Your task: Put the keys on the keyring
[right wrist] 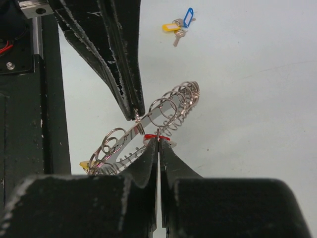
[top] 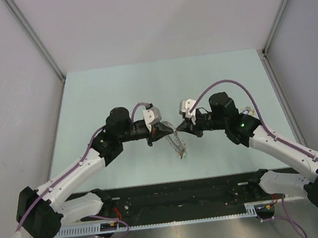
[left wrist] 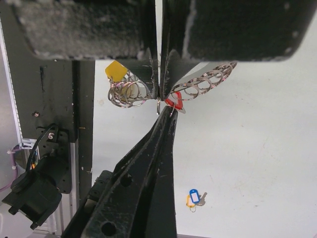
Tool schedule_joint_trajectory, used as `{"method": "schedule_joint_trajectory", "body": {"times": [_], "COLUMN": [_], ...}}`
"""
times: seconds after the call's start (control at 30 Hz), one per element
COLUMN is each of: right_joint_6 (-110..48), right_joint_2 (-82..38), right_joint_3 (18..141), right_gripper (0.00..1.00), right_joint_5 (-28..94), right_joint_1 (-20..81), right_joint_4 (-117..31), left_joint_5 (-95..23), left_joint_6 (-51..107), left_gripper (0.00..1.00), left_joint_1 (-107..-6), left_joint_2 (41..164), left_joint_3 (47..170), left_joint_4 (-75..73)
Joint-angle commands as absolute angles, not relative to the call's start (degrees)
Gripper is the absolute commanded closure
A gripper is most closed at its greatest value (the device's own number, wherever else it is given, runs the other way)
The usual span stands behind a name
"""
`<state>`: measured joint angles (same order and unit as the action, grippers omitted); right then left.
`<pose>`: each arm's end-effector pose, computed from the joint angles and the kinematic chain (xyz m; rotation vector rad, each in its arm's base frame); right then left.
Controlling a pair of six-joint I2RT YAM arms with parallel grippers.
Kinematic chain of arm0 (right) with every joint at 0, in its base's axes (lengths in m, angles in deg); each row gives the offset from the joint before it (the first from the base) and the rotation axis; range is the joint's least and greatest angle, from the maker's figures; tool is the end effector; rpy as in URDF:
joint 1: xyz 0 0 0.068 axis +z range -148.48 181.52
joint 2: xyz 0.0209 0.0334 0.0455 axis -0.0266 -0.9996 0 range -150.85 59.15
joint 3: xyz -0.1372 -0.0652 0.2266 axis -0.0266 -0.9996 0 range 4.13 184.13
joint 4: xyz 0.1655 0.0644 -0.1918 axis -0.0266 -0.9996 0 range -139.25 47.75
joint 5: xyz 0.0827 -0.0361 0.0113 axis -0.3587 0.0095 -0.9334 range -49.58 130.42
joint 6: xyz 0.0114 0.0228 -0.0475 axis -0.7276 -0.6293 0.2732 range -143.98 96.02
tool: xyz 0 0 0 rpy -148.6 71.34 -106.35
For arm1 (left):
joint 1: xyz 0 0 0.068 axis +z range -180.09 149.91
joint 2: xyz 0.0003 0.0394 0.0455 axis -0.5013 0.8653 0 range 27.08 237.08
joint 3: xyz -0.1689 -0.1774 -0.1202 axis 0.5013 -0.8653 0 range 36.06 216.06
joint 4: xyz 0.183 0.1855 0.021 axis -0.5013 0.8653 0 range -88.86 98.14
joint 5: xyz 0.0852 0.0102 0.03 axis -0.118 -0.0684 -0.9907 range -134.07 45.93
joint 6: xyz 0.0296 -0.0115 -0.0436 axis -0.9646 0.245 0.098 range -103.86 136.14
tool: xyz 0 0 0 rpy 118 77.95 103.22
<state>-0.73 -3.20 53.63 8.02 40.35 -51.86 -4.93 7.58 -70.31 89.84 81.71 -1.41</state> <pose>0.1795 0.1690 0.3117 -1.3181 1.4623 0.7316 0.1758 -0.1782 0.3079 1.2051 1.4480 -1.0045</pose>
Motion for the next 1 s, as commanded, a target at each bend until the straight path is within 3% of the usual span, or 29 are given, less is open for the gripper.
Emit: {"method": "schedule_joint_trajectory", "body": {"times": [0.0, 0.97], "right_joint_6": [1.86, 1.95], "right_joint_2": [-1.59, -0.53], "right_joint_3": [54.23, 54.23], "right_gripper": [1.0, 1.0], "right_joint_5": [6.85, 4.48], "right_joint_1": [41.25, 41.43], "right_joint_4": [-52.35, -52.36], "left_joint_5": [-5.13, -3.9], "left_joint_6": [7.61, 5.68], "left_gripper": [1.0, 1.0], "left_joint_1": [-70.16, -70.08], "left_joint_2": [87.73, 88.16], "left_joint_3": [81.5, 82.2], "left_joint_4": [-6.15, -4.13]}}
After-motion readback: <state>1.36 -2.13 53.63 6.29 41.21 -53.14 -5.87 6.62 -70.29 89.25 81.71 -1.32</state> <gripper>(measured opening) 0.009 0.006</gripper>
